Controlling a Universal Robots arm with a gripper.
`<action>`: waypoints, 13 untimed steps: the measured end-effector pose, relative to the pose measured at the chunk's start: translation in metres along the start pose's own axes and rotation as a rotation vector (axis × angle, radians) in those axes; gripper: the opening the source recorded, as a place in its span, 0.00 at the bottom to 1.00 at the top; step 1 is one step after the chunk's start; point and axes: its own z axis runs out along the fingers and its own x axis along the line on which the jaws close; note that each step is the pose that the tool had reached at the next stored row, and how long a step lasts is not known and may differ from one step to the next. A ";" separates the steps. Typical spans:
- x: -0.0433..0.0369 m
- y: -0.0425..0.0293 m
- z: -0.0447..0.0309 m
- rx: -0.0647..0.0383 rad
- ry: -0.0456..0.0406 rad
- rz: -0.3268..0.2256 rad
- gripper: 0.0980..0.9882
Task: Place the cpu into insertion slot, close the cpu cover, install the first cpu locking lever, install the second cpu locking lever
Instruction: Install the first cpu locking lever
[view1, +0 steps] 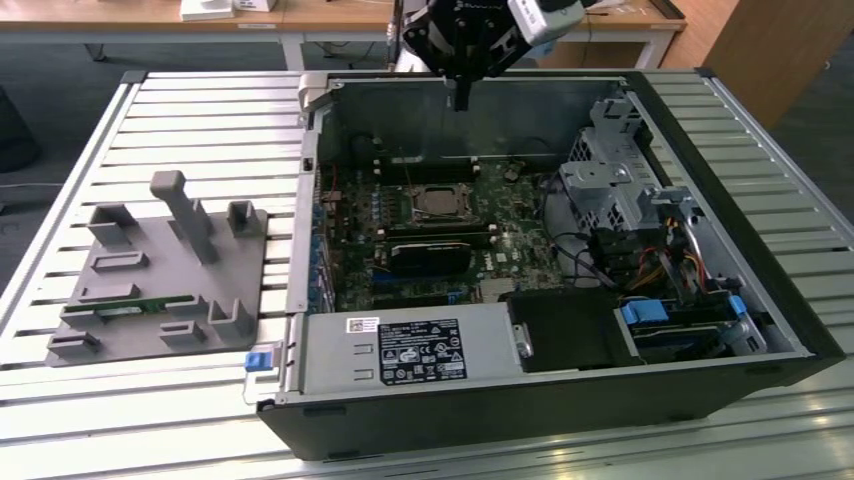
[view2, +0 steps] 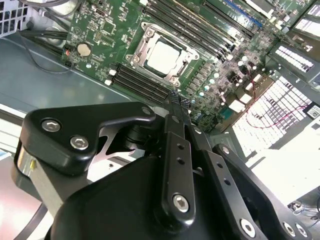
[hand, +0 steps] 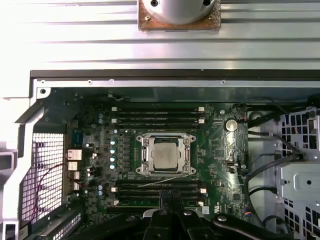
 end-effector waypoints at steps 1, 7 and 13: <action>0.0017 0.0000 0.0001 0.000 0.0000 0.000 0.01; 0.0041 -0.0001 0.0008 0.000 0.0000 0.000 0.01; 0.0060 0.0030 0.0054 0.002 -0.0001 0.000 0.01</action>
